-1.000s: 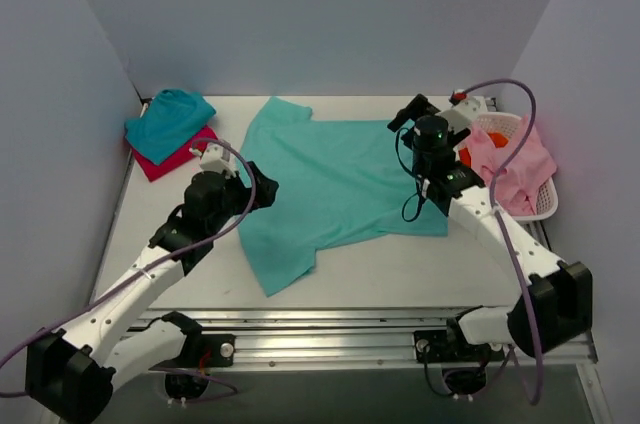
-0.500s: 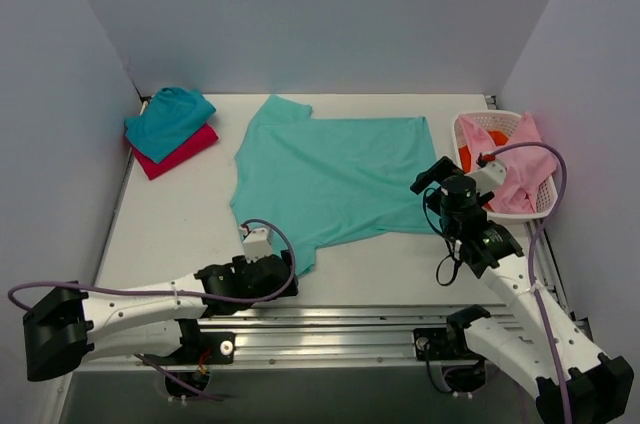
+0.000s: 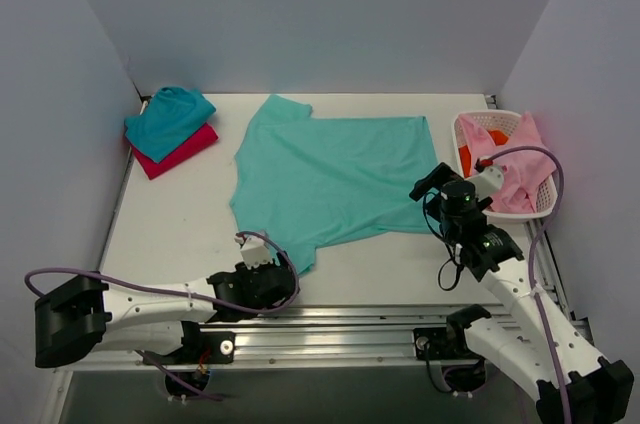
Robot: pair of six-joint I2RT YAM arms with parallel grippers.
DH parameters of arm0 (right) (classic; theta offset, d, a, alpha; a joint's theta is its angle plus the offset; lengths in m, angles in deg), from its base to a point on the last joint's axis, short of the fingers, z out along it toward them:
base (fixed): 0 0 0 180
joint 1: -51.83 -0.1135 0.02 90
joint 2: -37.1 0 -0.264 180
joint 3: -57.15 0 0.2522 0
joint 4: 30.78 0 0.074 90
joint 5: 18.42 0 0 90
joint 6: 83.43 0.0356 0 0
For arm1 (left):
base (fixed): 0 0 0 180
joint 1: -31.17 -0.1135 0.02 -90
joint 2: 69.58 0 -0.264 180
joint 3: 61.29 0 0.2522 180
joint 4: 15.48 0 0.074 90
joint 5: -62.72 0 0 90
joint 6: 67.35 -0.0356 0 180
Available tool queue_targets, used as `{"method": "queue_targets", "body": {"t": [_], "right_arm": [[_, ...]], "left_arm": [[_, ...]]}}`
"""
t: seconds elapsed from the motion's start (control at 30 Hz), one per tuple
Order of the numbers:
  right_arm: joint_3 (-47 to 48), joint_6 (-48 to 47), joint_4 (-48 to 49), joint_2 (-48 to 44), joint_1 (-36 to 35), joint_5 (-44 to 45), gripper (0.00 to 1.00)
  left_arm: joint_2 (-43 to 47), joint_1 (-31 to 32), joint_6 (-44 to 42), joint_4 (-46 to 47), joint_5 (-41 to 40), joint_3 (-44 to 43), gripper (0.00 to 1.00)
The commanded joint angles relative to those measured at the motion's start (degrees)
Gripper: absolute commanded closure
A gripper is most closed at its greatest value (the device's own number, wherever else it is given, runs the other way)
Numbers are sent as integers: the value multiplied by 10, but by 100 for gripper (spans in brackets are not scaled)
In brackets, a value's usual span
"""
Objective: Fold and stack the t-shirts
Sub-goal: Flatten the tshirt out
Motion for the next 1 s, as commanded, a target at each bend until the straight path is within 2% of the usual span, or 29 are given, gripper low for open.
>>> {"method": "queue_targets", "body": {"t": [0.0,0.03,0.07,0.2,0.27,0.4,0.53,0.73,0.9,0.97], "right_arm": [[-40,12,55,53,-2,-39,13],[-49,16,70,67,-3,-49,13],[-56,19,83,82,-3,-63,13],[-73,32,132,153,-1,-61,13],[-73,34,135,166,1,-52,13],[-75,34,133,175,8,-26,13],[-77,34,121,173,13,-6,13],[-96,39,128,182,23,0,14],[-118,43,153,199,21,-26,20],[-125,42,161,198,22,-25,26]], "left_arm": [[-21,-2,52,9,-19,37,26],[-22,-4,51,10,-31,37,35],[-22,-7,48,11,-37,32,55],[-9,-58,4,8,-54,17,98],[1,-91,-31,39,-38,22,98],[41,-223,-138,109,29,51,98],[41,-291,-185,138,65,52,98],[-64,-340,-217,221,115,25,98],[-130,-350,-221,282,146,12,98],[-134,-350,-224,289,149,11,98]]}}
